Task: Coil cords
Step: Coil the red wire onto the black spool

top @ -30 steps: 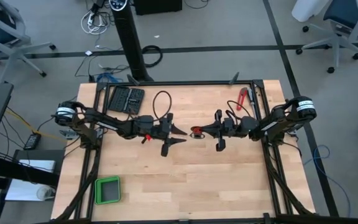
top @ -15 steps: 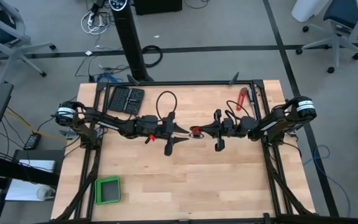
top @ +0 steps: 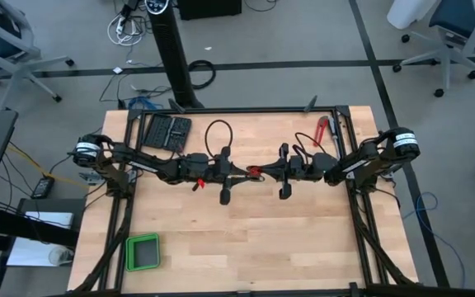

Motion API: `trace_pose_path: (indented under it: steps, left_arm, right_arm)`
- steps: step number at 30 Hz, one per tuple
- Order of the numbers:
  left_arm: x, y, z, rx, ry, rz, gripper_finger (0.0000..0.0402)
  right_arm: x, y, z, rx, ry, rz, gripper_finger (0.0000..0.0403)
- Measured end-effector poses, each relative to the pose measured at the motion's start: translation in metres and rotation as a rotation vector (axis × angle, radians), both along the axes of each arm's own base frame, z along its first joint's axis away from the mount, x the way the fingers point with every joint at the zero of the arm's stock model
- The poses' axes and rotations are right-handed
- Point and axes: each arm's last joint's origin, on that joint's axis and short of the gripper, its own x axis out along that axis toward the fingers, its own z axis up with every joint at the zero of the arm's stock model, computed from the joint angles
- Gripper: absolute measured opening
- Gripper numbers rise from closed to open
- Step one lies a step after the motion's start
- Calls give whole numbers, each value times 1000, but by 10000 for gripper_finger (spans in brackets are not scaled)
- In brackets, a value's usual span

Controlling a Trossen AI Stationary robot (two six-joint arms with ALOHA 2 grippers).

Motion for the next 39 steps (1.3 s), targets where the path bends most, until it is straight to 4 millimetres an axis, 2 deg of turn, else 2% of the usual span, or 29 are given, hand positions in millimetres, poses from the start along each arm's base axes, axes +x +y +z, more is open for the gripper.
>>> trace_pose_path:
  steps: [2,6,12,17,21,25,27,31,39]
  left_arm:
    - [0,0,0,-6,1,0,19]
    - [0,0,0,-11,1,15,7]
    - [0,1,-1,-26,5,40,3]
    - [0,2,0,-34,5,52,1]
    - [0,4,-1,-48,10,78,1]
    - [0,2,3,-51,-33,54,1]
    - [1,2,8,-50,-79,43,1]
    - [1,2,14,-7,-144,40,1]
    - [0,3,24,-6,-243,93,1]
  right_arm:
    - [0,0,0,0,-1,-2,3]
    - [0,0,0,16,0,1,13]
    - [-1,1,-1,82,2,24,55]
    - [-18,1,4,111,-29,44,90]
    - [-38,1,9,109,-61,47,100]
    - [-47,-5,-9,162,103,-70,98]
    - [-46,-7,-15,198,161,-95,95]
    - [-34,-5,-7,198,107,-59,94]
    - [8,7,7,77,86,-41,91]
